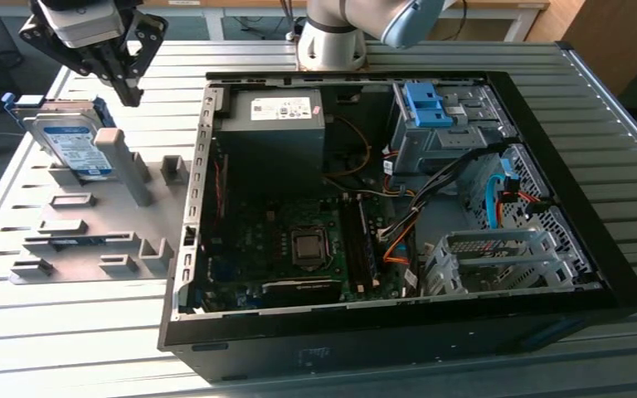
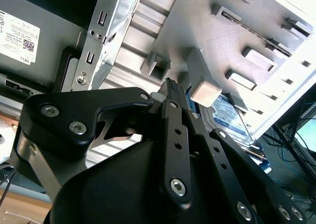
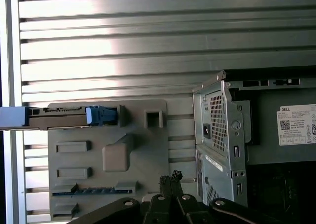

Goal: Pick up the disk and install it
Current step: 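Reach for the disk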

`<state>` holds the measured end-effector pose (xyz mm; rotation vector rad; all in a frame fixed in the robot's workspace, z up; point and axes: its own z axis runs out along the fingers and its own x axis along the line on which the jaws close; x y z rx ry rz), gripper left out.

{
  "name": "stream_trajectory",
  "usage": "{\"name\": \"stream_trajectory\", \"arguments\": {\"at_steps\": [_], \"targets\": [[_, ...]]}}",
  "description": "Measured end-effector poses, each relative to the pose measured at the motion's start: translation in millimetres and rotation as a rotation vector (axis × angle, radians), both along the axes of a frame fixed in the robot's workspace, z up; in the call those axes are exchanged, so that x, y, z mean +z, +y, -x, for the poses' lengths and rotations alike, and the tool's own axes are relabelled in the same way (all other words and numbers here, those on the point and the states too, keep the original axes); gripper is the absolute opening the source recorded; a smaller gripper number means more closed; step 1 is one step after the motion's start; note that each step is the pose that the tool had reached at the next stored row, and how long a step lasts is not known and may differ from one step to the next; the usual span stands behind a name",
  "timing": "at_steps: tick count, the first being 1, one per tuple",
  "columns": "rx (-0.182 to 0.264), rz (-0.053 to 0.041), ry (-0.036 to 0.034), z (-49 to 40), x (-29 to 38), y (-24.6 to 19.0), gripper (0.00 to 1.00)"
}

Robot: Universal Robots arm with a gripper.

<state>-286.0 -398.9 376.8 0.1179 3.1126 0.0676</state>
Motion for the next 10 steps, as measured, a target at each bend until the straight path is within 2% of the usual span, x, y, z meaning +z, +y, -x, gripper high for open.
{"name": "stream_trajectory", "arguments": {"at_steps": [10], "targets": [[0.000,0.0001,0.0001,7.0,-0.7,0.0,0.11]]}}
